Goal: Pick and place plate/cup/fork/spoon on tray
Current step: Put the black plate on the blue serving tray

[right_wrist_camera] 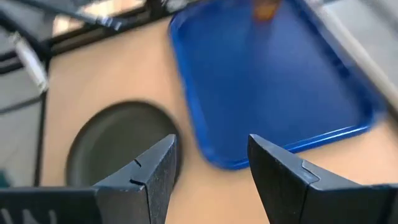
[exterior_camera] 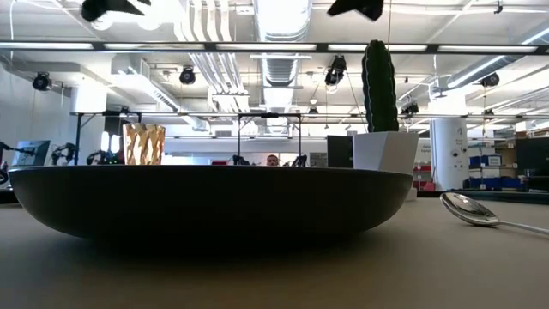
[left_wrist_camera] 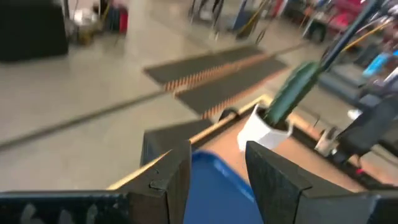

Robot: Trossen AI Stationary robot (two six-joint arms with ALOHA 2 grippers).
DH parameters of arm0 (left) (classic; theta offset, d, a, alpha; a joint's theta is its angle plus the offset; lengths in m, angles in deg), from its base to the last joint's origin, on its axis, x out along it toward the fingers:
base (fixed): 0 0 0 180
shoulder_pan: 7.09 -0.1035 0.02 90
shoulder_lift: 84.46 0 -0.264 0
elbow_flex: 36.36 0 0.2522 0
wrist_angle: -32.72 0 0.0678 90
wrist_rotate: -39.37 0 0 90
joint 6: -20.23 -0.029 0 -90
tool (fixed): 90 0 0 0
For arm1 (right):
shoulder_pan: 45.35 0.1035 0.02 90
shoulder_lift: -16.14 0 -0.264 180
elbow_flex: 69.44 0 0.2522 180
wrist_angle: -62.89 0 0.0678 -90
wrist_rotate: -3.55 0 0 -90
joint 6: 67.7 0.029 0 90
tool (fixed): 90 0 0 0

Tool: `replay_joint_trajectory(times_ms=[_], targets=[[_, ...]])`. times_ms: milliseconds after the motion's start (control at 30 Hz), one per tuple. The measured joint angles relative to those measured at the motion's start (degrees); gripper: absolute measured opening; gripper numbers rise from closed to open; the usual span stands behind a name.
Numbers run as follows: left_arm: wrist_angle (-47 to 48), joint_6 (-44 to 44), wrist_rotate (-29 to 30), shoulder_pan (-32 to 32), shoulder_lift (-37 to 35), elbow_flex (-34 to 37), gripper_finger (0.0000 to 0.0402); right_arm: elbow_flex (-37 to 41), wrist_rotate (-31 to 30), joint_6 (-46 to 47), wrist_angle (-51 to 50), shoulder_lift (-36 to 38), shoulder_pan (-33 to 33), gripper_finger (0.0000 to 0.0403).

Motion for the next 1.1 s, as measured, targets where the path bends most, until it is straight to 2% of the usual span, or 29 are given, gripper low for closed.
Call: replay_joint_trajectory(times_ms=[133, 233, 533, 800, 1100], targets=[[0.03, 2.77, -0.37, 0.09, -6.83, 0.0, 0.0135, 0.04, 5.74, 0.01, -0.06, -5.53, 0.37, 0.0187], [0.03, 4.44, -1.02, 0.09, -11.45, 0.02, 0.0135, -0.18, 7.58, 1.05, -1.88, -9.47, 0.8, 0.0187], [0.28, 8.7, -1.61, 0.09, -22.24, 0.13, 0.0135, -0.59, 8.07, 3.33, -7.77, -18.39, 2.88, 0.0187], [5.93, 10.35, -1.53, 0.08, -25.27, 0.44, 0.0135, -0.64, 8.86, 4.63, -8.41, -25.42, 5.99, 0.0187], [6.59, 10.33, -1.52, 0.02, -25.28, 3.7, 0.0135, -0.68, 9.51, 3.57, -3.35, -33.46, 8.91, 0.0187]])
